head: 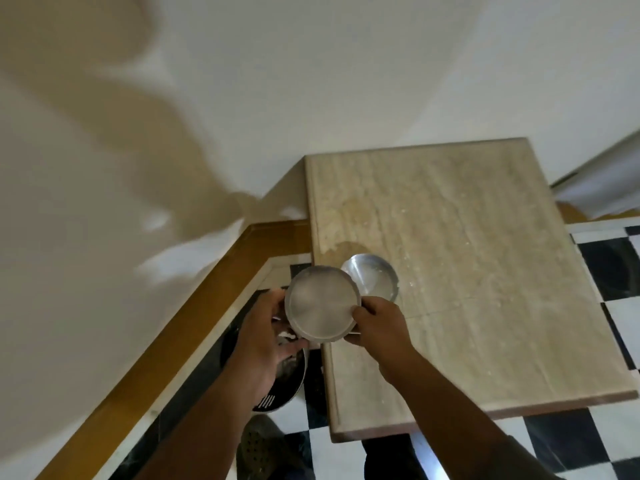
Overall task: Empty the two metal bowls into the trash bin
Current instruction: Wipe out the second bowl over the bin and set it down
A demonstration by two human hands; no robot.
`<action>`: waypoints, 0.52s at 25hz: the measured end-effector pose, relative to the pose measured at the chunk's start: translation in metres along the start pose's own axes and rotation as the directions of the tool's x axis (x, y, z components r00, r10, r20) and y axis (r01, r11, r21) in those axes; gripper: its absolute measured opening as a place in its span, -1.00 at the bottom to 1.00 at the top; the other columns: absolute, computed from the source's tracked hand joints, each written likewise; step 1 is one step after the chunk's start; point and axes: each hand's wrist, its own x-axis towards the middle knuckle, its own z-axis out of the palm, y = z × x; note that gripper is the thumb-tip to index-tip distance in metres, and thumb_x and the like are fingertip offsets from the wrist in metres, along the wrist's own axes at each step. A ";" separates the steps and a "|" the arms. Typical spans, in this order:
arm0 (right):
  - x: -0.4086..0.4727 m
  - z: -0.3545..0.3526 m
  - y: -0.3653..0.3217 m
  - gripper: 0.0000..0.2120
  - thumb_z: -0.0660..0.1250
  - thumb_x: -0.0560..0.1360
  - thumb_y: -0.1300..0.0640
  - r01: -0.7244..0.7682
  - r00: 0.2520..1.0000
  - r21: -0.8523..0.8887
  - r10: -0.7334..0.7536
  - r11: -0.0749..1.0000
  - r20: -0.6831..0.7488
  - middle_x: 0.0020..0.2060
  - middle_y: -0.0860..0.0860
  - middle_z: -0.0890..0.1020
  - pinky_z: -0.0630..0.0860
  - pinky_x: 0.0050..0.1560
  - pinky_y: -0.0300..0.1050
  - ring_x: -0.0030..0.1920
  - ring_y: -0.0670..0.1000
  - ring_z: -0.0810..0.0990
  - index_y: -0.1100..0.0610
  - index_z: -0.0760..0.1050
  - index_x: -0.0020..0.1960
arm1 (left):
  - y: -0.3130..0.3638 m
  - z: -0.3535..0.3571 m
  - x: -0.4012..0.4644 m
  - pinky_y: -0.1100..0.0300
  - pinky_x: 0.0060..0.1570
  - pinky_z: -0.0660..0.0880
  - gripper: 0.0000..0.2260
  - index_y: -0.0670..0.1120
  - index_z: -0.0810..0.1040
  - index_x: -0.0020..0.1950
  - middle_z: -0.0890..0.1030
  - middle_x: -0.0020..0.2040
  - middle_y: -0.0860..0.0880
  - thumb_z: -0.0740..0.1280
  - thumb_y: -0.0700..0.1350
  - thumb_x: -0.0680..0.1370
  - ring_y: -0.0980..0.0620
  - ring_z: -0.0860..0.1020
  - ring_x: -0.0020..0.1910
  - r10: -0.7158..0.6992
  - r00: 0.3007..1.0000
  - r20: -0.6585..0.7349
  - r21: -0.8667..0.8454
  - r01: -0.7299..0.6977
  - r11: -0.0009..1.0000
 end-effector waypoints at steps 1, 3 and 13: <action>0.001 -0.018 -0.004 -0.82 0.24 0.57 0.27 0.002 1.000 0.026 -0.001 1.000 -0.027 -0.03 0.16 0.67 0.70 -0.11 -0.03 -0.01 0.14 0.68 0.19 0.63 0.01 | 0.000 0.017 0.001 -0.07 -0.02 0.68 -0.71 -0.03 0.59 0.25 0.60 0.27 -0.17 0.25 0.05 0.62 -0.15 0.60 0.22 0.038 0.999 0.037 0.044 -0.039 0.998; 0.008 -0.051 -0.009 -0.81 0.24 0.56 0.29 0.018 0.998 0.051 -0.015 0.999 -0.068 -0.05 0.19 0.68 0.69 -0.15 -0.06 -0.04 0.16 0.69 0.15 0.62 -0.07 | 0.002 0.053 0.004 -0.10 0.09 0.65 -0.66 0.02 0.57 0.31 0.57 0.34 -0.10 0.22 0.11 0.62 -0.11 0.58 0.29 0.079 0.992 0.098 0.039 -0.083 0.996; 0.073 -0.169 0.017 -0.76 0.23 0.54 0.32 -0.032 0.979 0.035 0.039 0.999 -0.198 -0.09 0.16 0.70 0.70 -0.11 0.03 -0.08 0.15 0.71 0.06 0.60 -0.12 | -0.027 0.197 0.024 0.04 0.15 0.57 -0.73 0.10 0.49 0.34 0.53 0.33 0.08 0.15 0.04 0.68 0.09 0.51 0.32 0.000 0.996 0.092 0.010 -0.001 1.000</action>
